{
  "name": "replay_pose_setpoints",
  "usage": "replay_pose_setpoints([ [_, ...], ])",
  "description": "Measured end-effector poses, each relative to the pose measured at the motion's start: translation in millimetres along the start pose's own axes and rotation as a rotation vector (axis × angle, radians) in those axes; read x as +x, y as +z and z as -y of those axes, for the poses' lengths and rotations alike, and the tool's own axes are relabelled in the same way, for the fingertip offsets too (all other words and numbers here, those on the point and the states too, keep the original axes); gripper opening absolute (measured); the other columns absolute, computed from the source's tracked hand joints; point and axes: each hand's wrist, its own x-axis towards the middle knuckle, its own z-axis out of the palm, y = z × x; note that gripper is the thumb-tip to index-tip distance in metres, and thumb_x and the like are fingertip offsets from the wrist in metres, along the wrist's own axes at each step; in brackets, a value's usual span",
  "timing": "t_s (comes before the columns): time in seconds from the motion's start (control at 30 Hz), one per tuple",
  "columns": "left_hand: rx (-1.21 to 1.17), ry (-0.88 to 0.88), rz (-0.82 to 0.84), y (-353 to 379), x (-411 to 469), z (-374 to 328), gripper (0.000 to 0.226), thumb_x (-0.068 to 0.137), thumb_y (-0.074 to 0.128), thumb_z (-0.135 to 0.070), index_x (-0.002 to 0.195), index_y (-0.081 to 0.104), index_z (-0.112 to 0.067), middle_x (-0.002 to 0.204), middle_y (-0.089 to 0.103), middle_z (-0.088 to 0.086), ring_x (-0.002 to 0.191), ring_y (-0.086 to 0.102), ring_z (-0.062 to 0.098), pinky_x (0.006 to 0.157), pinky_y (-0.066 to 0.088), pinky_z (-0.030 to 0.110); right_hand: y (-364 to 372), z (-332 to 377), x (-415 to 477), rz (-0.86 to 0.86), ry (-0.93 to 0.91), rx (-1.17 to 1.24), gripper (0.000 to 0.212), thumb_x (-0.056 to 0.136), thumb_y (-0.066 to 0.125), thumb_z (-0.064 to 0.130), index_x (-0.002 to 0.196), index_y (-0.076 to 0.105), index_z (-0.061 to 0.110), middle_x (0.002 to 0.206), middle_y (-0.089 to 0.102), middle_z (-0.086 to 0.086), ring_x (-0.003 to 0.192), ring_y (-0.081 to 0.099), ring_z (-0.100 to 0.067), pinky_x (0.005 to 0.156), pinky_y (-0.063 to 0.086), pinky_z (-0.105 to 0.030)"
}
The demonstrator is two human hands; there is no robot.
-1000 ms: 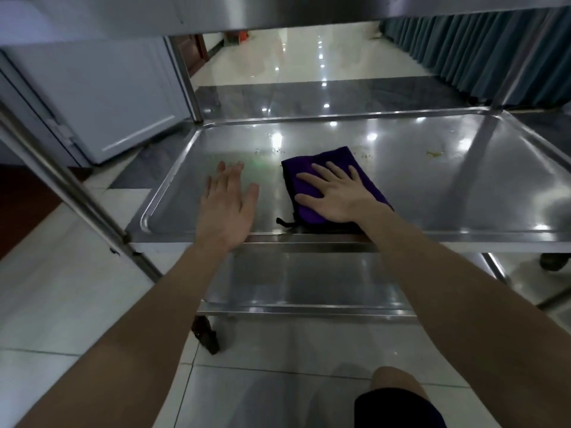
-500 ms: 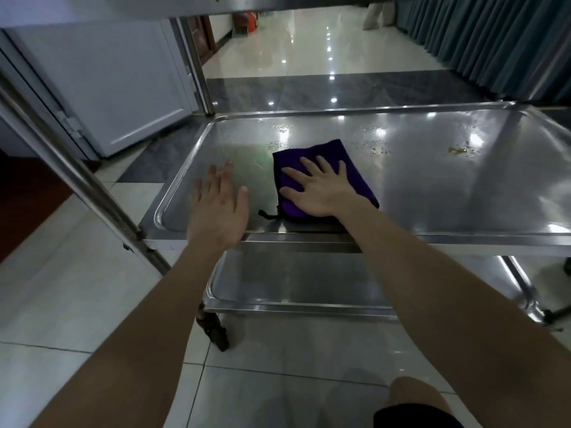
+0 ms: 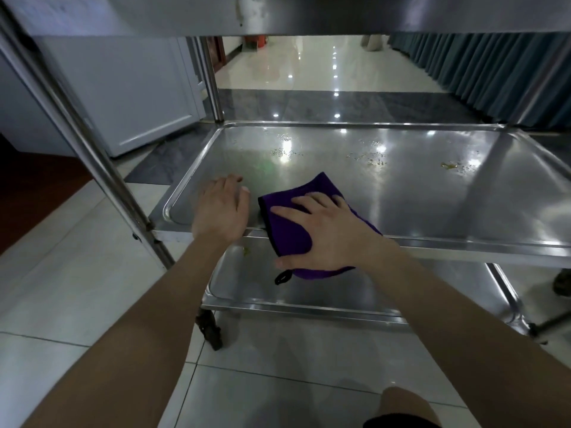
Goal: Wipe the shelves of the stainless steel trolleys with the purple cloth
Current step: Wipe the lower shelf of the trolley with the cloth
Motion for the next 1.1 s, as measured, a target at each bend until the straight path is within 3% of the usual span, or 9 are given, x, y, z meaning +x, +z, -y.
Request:
replay_pose_setpoints([
  [0.07,0.011,0.012,-0.007,-0.7,-0.3,-0.8,0.058,0.107,0.027,-0.037,0.134,0.066,-0.004,0.132,0.069,0.018,0.127,0.058,0.039,0.116,0.039,0.050,-1.2,-4.9,10.2,0.067,0.004,-0.055,0.129,0.067,0.053,0.105,0.170,0.005,0.046,0.181,-0.001,-0.001,0.166,-0.005,-0.030,0.127,-0.004,-0.072],
  [0.13,0.005,0.020,-0.029,-1.1,-0.1,-1.6,0.056,0.107,0.029,-0.036,0.132,0.067,-0.004,0.130,0.069,0.018,0.126,0.058,0.039,0.115,0.040,0.050,8.1,-6.2,16.0,0.083,0.016,-0.086,0.131,0.069,0.064,0.098,0.171,0.002,0.043,0.181,-0.005,-0.003,0.166,-0.005,-0.034,0.127,0.001,-0.074],
  [0.27,0.001,0.041,-0.082,1.5,3.6,2.8,0.053,0.107,0.031,-0.034,0.127,0.069,-0.003,0.124,0.071,0.017,0.119,0.059,0.039,0.109,0.044,0.052,24.8,-4.5,21.9,-0.029,0.019,-0.178,0.103,0.094,0.067,0.068,0.171,0.005,0.040,0.181,0.006,-0.008,0.165,0.010,-0.037,0.129,0.015,-0.067],
  [0.4,-0.029,0.027,-0.091,3.8,6.2,8.9,0.039,0.110,0.038,-0.028,0.113,0.070,-0.006,0.108,0.071,0.016,0.101,0.062,0.039,0.092,0.049,0.049,28.9,11.2,14.8,0.025,0.053,-0.120,0.085,0.108,0.061,0.044,0.172,0.005,0.040,0.181,0.007,-0.003,0.166,0.008,-0.031,0.133,0.007,-0.058],
  [0.5,-0.031,0.023,-0.046,0.8,6.4,7.4,0.031,0.113,0.044,-0.022,0.110,0.070,-0.005,0.105,0.068,0.016,0.100,0.059,0.037,0.094,0.045,0.048,17.7,24.7,-2.5,0.026,0.110,0.083,0.074,0.107,0.060,0.026,0.171,0.023,0.035,0.177,0.027,0.001,0.164,0.020,-0.025,0.134,0.008,-0.046],
  [0.6,-0.035,0.004,0.099,-15.5,-2.1,-0.6,0.027,0.112,0.048,-0.020,0.121,0.069,-0.004,0.116,0.068,0.016,0.108,0.060,0.037,0.099,0.049,0.050,-7.7,38.0,-26.0,0.036,0.226,0.239,0.073,0.099,0.063,0.009,0.165,0.041,0.031,0.164,0.050,0.003,0.149,0.046,-0.024,0.125,0.027,-0.037],
  [0.7,-0.087,-0.078,0.242,-57.6,-20.7,-17.3,0.031,0.110,0.055,-0.023,0.136,0.064,-0.007,0.124,0.066,0.015,0.112,0.061,0.036,0.102,0.051,0.050,-44.0,52.0,-55.5,0.058,0.379,0.300,0.072,0.095,0.066,0.010,0.161,0.048,0.034,0.149,0.063,0.005,0.126,0.064,-0.026,0.100,0.050,-0.039],
  [0.9,-0.270,-0.282,0.596,-188.0,-64.2,-55.4,0.034,0.105,0.064,-0.012,0.139,0.066,-0.010,0.139,0.068,0.010,0.119,0.068,0.030,0.104,0.053,0.038,-143.4,107.1,-122.6,0.129,0.530,0.399,0.066,0.099,0.060,0.014,0.159,0.050,0.038,0.138,0.069,0.005,0.118,0.066,-0.023,0.094,0.049,-0.033],
  [1.1,-0.311,-0.290,0.751,-329.6,-84.3,-81.0,0.027,0.106,0.064,-0.025,0.107,0.062,-0.052,0.107,0.069,-0.022,0.090,0.065,-0.006,0.074,0.048,0.010,-265.3,169.2,-143.4,0.067,0.554,0.563,0.057,0.099,0.066,0.017,0.148,0.059,0.045,0.131,0.073,0.017,0.111,0.068,-0.009,0.086,0.046,-0.022],
])
